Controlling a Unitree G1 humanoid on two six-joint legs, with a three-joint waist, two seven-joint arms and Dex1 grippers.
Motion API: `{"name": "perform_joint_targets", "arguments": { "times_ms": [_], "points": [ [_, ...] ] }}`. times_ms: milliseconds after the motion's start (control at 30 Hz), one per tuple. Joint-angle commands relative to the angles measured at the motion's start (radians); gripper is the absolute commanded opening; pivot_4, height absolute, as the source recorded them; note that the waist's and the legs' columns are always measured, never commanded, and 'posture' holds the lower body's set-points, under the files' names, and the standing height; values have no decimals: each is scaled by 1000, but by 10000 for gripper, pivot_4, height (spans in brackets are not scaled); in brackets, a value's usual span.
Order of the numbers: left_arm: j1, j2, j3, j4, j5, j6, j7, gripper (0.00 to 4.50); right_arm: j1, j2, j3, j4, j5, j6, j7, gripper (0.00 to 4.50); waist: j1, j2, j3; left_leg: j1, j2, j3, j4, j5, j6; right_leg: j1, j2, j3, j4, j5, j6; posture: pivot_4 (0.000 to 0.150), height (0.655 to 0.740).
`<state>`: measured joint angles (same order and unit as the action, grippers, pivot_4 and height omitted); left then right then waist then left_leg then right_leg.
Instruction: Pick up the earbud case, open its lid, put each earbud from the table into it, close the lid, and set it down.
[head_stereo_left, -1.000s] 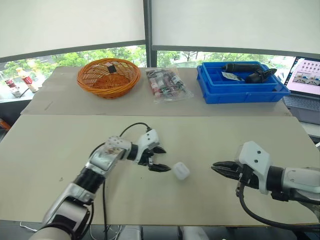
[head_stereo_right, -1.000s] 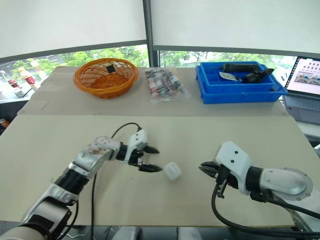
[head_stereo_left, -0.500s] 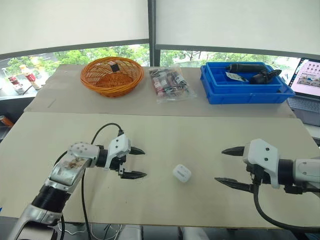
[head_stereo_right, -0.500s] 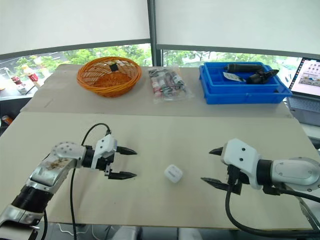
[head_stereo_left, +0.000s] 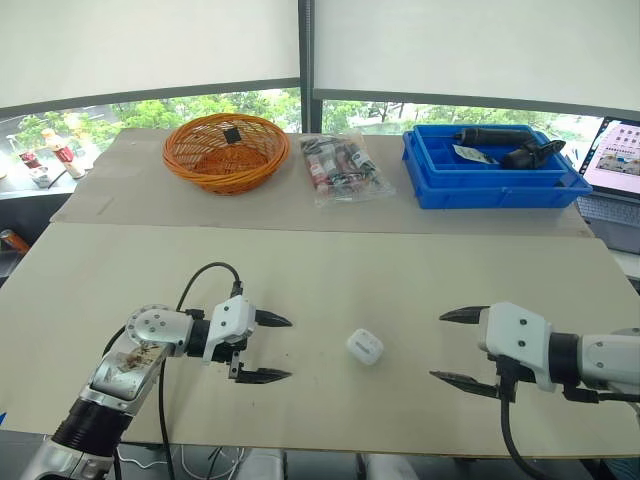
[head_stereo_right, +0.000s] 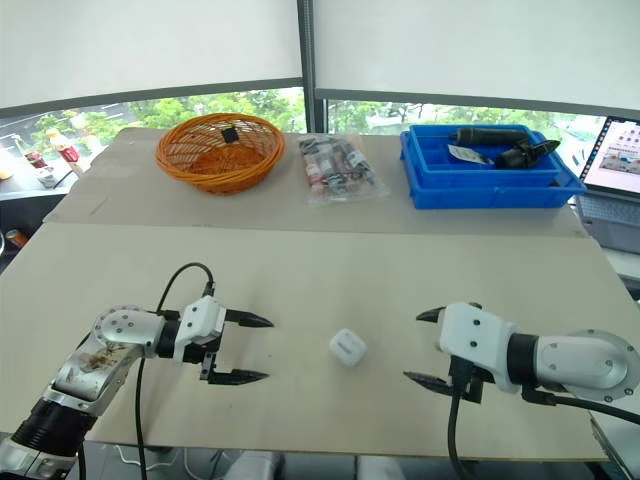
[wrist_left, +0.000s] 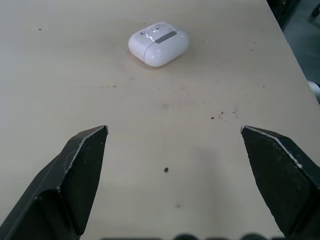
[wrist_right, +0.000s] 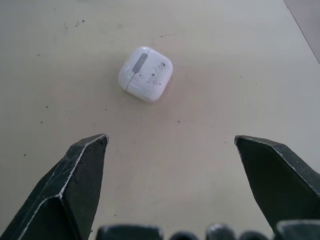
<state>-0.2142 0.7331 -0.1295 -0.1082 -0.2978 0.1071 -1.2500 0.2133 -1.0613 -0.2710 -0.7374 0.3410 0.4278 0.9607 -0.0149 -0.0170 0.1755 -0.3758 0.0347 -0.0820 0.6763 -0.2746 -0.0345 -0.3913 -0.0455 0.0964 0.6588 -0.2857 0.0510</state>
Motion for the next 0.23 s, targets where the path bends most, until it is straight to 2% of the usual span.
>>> {"name": "perform_joint_targets", "arguments": {
  "times_ms": [33,133,233],
  "points": [
    [39,26,41,-52,42,-67,46,45000,20,20,-22,-10,-32,-75,13,44750,0,0,0,0,0,0,0,0,0,0,0,0,0,0,0,1500,7114],
    [85,51,57,-70,62,-118,52,45000,39,34,-15,-5,-39,-97,20,44750,-2,0,0,0,0,0,0,0,0,0,0,0,0,0,0,1500,7114],
    [94,59,73,-74,21,-97,42,45000,35,45,0,11,-55,-117,21,44750,-2,0,0,1,0,0,0,0,0,0,0,0,1,0,0,1500,7114]
  ]
}}
